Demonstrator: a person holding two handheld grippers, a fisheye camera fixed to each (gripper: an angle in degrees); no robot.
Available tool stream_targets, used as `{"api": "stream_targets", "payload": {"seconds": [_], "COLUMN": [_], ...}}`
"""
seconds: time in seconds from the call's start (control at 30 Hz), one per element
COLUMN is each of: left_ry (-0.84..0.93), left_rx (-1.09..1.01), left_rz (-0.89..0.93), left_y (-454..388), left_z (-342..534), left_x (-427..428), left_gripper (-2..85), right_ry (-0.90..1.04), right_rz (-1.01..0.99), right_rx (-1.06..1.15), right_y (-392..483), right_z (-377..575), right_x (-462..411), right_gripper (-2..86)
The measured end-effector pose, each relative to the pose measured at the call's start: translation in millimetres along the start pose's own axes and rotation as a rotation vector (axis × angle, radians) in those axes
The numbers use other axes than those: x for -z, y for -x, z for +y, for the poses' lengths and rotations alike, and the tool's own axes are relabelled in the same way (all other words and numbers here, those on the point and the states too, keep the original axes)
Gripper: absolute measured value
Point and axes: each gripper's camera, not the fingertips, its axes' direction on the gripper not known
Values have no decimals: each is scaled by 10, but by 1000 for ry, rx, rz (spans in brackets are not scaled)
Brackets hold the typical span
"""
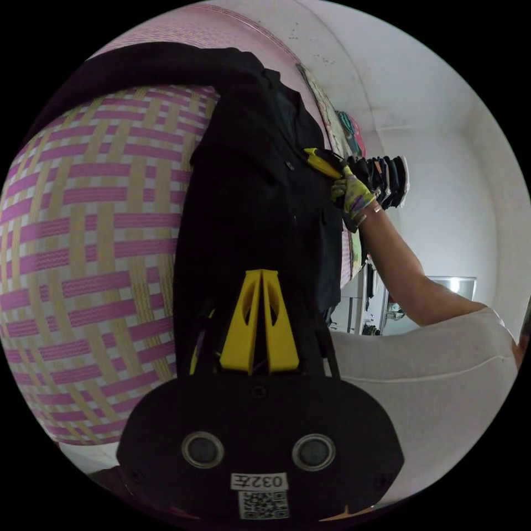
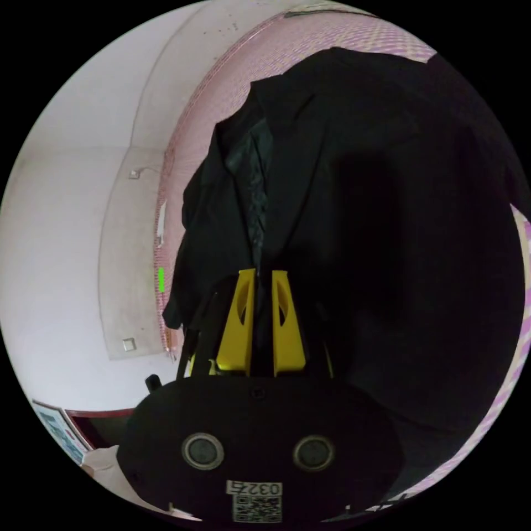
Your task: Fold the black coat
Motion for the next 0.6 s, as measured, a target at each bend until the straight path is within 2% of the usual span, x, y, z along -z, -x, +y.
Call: {"api": "stream_targets", "payload": {"seconds": [0.07, 0.2, 0.3, 0.37, 0.43, 0.53, 0.6], "left_ry": [-11, -7, -19, -15, -7, -15, -32], "left_rx": [12, 30, 42, 59, 70, 68, 77], "left_rz": [3, 11, 14, 9, 15, 9, 16], "left_y": [50, 130, 174, 239, 286, 310, 342], "left_z": [27, 68, 128, 187, 233, 325, 395], "left_x": [115, 242, 382, 464, 514, 648, 741], "left_gripper": [-9, -9, -9, -9, -9, -9, -9], "right_ry": [68, 76, -40, -21, -2, -70, -121], "right_rz": [16, -100, -151, -136, -213, -282, -182], "right_rx": [28, 38, 155, 132, 67, 39, 33], "right_y": [-62, -106, 134, 5, -214, -305, -254], "right_z": [83, 79, 138, 170, 195, 396, 626], "right_x": [-77, -168, -10, -171, -286, -150, 19], "right_gripper": [45, 3, -4, 5, 25, 76, 77]}}
